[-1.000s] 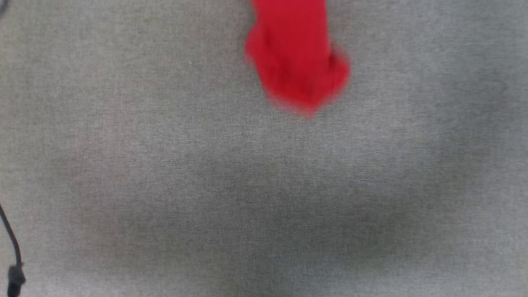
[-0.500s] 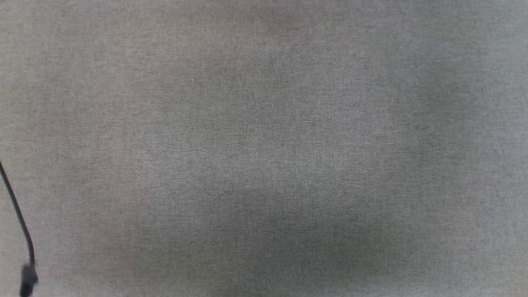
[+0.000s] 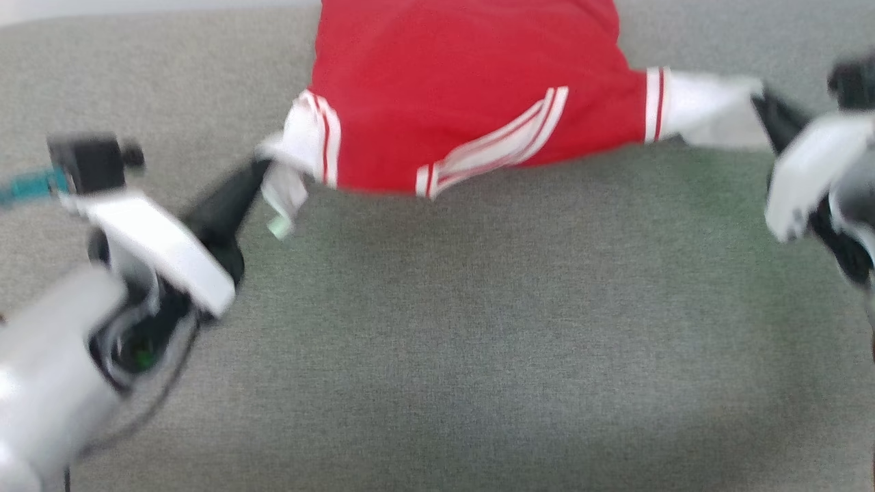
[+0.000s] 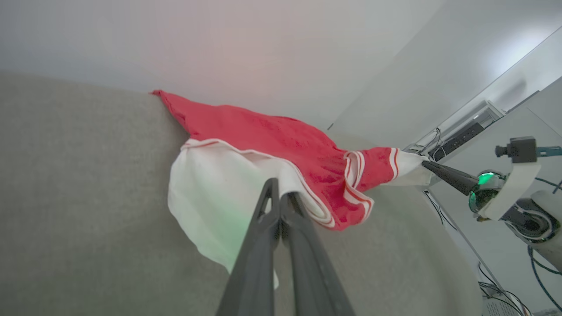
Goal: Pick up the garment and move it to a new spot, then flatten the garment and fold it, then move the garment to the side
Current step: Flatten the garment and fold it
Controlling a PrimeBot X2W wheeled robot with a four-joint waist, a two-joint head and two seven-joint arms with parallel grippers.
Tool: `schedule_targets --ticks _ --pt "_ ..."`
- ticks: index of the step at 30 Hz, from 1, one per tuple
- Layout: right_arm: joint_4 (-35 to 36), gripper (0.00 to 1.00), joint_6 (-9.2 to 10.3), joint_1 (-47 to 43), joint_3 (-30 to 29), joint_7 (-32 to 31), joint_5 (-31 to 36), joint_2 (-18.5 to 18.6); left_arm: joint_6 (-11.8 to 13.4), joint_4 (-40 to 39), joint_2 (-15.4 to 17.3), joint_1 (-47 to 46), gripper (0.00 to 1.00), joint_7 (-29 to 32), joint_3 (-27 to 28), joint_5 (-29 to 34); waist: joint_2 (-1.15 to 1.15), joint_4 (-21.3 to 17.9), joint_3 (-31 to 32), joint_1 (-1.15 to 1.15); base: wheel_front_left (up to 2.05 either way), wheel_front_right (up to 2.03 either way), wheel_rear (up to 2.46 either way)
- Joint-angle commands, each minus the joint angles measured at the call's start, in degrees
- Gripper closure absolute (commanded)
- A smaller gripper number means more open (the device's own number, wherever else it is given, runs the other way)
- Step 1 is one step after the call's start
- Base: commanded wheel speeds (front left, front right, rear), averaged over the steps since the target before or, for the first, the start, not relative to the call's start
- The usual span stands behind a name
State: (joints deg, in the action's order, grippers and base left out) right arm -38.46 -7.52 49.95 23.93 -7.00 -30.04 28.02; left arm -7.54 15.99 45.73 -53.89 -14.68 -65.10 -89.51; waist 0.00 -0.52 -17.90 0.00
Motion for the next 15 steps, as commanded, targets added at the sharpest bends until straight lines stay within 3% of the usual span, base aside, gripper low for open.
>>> schedule_targets --ticks 1,2,9,15 --pt "6.0 1.00 0.06 -6.8 -0.5 -2.6 -3.3 3.0 0.1 -2.9 1.1 5.4 1.00 -0.4 0.5 -0.4 0.00 0.2 2.4 0.00 0.00 0.00 0.00" --pt "6.0 1.00 0.06 -6.8 -0.5 -2.6 -3.3 3.0 0.1 -2.9 1.1 5.4 1.00 -0.4 0.5 -0.4 0.00 0.2 2.4 0.00 0.00 0.00 0.00" --pt "23.7 1.00 0.06 -28.4 -6.8 -13.2 -9.3 9.6 0.1 -10.6 4.8 20.2 1.00 -0.6 1.5 1.9 0.00 1.3 6.0 0.00 0.00 0.00 0.00" --pt "37.5 1.00 0.06 -45.0 -16.4 -23.5 -10.2 9.2 0.1 -17.2 8.6 30.7 1.00 -0.6 6.4 2.4 0.00 2.0 7.0 0.00 0.00 0.00 0.00"
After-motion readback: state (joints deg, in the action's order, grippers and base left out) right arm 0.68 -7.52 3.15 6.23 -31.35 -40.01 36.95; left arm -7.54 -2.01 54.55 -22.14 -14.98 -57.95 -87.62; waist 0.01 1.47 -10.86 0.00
